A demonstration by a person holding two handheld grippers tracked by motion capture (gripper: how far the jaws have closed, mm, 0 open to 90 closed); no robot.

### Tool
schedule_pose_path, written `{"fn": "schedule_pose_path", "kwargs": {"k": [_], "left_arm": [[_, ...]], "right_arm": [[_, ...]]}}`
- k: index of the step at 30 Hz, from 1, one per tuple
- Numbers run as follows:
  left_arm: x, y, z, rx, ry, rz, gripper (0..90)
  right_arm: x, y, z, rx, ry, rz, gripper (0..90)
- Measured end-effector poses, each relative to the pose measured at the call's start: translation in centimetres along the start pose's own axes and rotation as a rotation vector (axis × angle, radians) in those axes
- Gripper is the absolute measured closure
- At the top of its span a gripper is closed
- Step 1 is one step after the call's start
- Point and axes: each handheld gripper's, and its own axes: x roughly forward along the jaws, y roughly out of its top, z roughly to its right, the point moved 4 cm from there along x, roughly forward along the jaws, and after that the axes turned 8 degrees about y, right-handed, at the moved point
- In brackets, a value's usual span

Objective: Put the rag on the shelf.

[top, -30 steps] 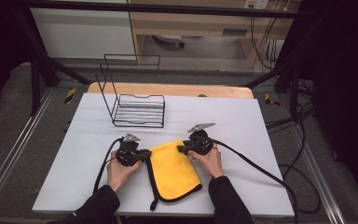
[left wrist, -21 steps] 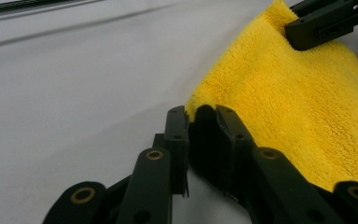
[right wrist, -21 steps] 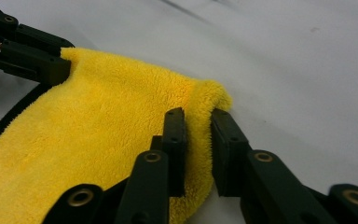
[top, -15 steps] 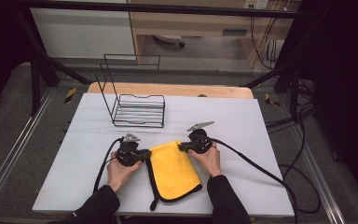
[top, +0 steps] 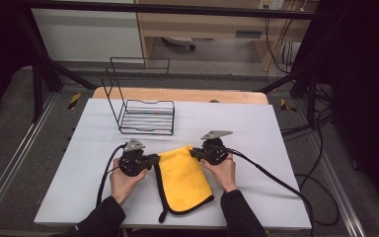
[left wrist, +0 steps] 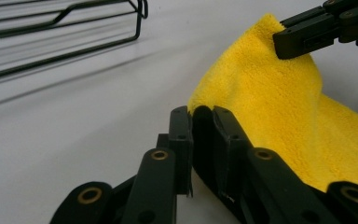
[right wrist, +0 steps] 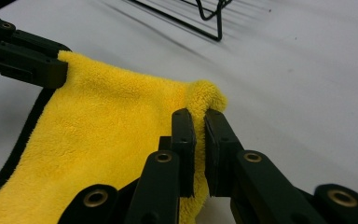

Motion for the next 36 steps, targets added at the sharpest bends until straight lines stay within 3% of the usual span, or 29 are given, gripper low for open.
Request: {"fn": "schedule_pose_path", "kwargs": {"k": [6,10,17,36], "left_arm": [[-1.4,0.7,0.7,0.034,-0.002,0.04,78.7],[-2.3,1.2,1.2,0.042,-0.017,0.072,78.7],[-3.8,2.1,1.5,0.067,-0.014,0.132,78.7],[-6.8,4.7,2.1,0.072,-0.014,0.277,78.6]], "right_arm": [[-1.0,0.4,-0.7,-0.008,0.001,0.042,83.8],[-1.9,0.6,-1.2,-0.038,-0.008,0.076,83.8],[-3.9,1.5,-2.3,-0.058,-0.011,0.165,84.0],[-7.4,3.8,-5.0,-0.128,-0.057,0.319,84.2]]}}
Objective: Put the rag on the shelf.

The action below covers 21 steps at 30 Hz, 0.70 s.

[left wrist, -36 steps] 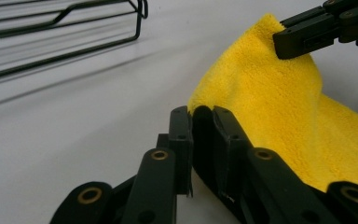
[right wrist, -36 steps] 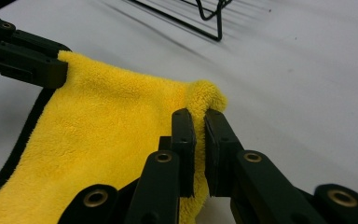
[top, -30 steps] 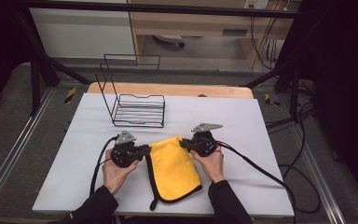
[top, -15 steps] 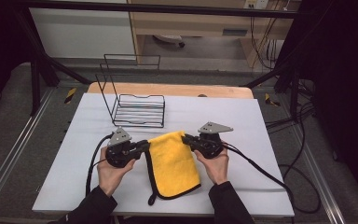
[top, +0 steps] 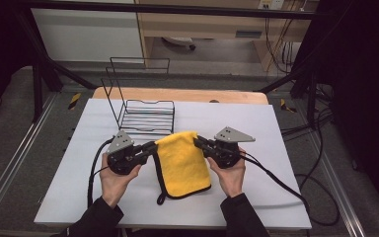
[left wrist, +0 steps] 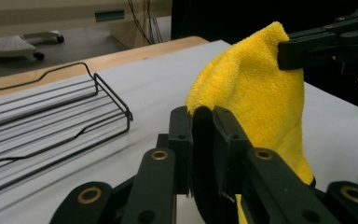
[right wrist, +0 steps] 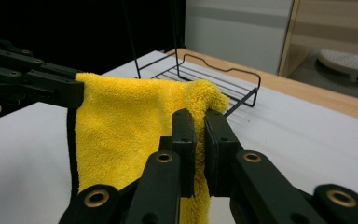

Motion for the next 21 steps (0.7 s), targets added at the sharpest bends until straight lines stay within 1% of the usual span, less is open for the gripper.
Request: {"fn": "schedule_pose_path", "kwargs": {"k": [2,3,5,7,9,10,11,12,13,15,18,20,21], "left_arm": [[-0.2,0.4,0.0,-0.003,0.0,0.022,78.7],[-0.3,0.6,-0.1,-0.001,0.002,0.031,78.7],[-0.4,1.1,-0.1,-0.007,0.005,0.054,78.7],[-0.6,1.6,-0.2,-0.012,0.009,0.074,78.7],[-0.8,2.2,-0.3,-0.009,0.014,0.093,78.7],[-0.9,2.4,-0.4,-0.009,0.017,0.102,78.7],[-1.1,2.6,-0.4,-0.011,0.018,0.113,78.7],[-1.1,2.9,-0.5,-0.012,0.018,0.122,78.7],[-1.2,3.0,-0.5,-0.013,0.021,0.129,78.7],[-1.4,3.4,-0.7,-0.018,0.024,0.143,78.7],[-1.7,4.0,-1.0,-0.025,0.03,0.163,78.8],[-1.8,4.4,-1.2,-0.024,0.036,0.175,78.7],[-1.9,4.6,-1.3,-0.022,0.039,0.183,78.8]], "right_arm": [[-0.2,0.4,-0.2,-0.01,-0.011,0.012,84.3],[-0.4,0.7,-0.3,-0.017,-0.016,0.032,84.3],[-0.5,0.9,-0.4,-0.02,-0.021,0.04,84.3],[-0.7,1.5,-0.6,-0.026,-0.028,0.072,84.4],[-0.7,1.8,-0.7,-0.027,-0.033,0.083,84.4],[-0.8,2.2,-0.8,-0.032,-0.035,0.102,84.4],[-0.8,2.2,-0.8,-0.032,-0.035,0.102,84.4],[-0.9,2.6,-0.9,-0.035,-0.039,0.119,84.4],[-0.9,2.6,-0.9,-0.035,-0.039,0.119,84.4],[-0.9,3.2,-1.1,-0.041,-0.043,0.14,84.4],[-0.9,3.6,-1.3,-0.046,-0.043,0.152,84.4],[-0.8,4.0,-1.4,-0.052,-0.045,0.164,84.4],[-0.8,4.5,-1.5,-0.058,-0.05,0.18,84.5]]}}
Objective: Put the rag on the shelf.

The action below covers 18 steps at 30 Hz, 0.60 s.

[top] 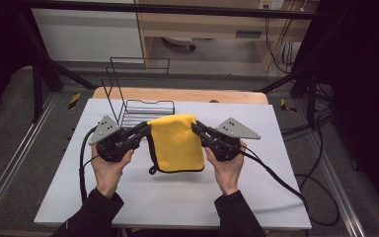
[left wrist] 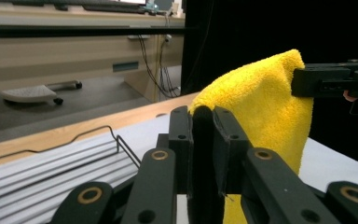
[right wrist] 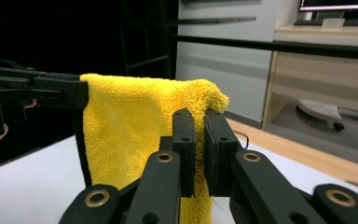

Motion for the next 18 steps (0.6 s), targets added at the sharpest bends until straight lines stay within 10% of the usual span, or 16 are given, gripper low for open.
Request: {"fn": "schedule_pose_path", "kwargs": {"k": [18], "left_arm": [[-1.1,3.7,-2.1,-0.01,0.053,0.093,78.8]], "right_arm": [[1.7,3.5,-1.3,-0.033,-0.006,0.084,84.5]]}}
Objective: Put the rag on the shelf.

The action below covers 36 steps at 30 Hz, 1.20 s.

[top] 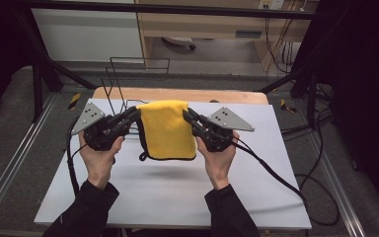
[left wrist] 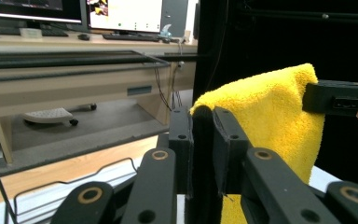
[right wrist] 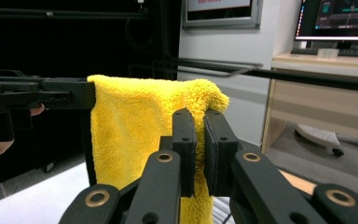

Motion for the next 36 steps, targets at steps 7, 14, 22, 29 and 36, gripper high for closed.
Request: {"fn": "schedule_pose_path", "kwargs": {"k": [7,14,22,29,36], "left_arm": [[-0.1,1.4,-1.0,-0.006,0.015,0.027,78.8],[0.0,2.9,-1.8,-0.011,0.033,0.052,78.8],[-0.1,4.9,-2.7,-0.008,0.048,0.083,78.9],[-0.1,6.9,-3.6,0.0,0.065,0.106,78.9],[-0.1,8.9,-4.4,0.014,0.077,0.125,78.9]], "right_arm": [[1.1,1.3,-0.2,-0.015,-0.003,0.028,84.5],[2.2,2.7,-0.4,-0.018,-0.001,0.053,84.5],[3.3,4.5,-0.4,-0.019,-0.001,0.087,84.6],[4.4,6.2,-0.6,-0.027,-0.004,0.113,84.6],[5.5,7.9,-0.5,-0.029,-0.006,0.136,84.6]]}}
